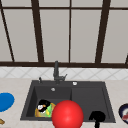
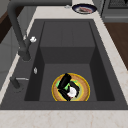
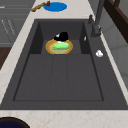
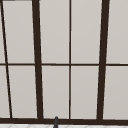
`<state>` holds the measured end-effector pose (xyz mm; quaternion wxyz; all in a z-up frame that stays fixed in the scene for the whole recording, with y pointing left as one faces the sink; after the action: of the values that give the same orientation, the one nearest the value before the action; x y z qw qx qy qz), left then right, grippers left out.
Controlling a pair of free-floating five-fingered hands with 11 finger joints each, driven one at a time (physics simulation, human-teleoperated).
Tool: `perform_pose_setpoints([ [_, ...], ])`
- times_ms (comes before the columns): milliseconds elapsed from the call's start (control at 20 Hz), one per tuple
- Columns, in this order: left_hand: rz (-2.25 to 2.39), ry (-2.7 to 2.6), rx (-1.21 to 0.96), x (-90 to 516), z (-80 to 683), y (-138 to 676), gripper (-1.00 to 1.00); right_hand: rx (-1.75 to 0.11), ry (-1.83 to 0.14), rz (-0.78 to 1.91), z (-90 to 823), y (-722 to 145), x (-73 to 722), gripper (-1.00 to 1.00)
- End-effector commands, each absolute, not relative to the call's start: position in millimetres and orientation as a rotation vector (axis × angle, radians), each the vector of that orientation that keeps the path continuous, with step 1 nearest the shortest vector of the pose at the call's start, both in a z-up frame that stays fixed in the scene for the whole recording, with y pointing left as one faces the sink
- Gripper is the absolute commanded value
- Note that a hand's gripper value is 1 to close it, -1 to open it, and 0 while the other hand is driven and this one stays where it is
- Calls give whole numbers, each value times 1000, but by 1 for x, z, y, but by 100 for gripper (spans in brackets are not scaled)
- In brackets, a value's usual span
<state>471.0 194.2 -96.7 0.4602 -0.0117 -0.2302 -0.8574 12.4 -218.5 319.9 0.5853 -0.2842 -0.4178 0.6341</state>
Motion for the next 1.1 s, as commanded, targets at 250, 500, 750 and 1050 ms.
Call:
perform_pose_setpoints([
  [250, -2040, -510, -28, 479, -87, 192, -100, -663, -975, 1479, 320, -219, 12, 0],
  [500, -2037, -485, -75, 484, -83, 192, -100, -663, -975, 1479, 320, -219, 12, 0],
  [750, -2006, -556, -83, 483, -62, 191, -100, -663, -975, 1479, 320, -219, 12, 0],
  [1050, -2009, -601, -126, 482, -33, 190, -100, -663, -975, 1479, 320, -219, 12, 0],
])
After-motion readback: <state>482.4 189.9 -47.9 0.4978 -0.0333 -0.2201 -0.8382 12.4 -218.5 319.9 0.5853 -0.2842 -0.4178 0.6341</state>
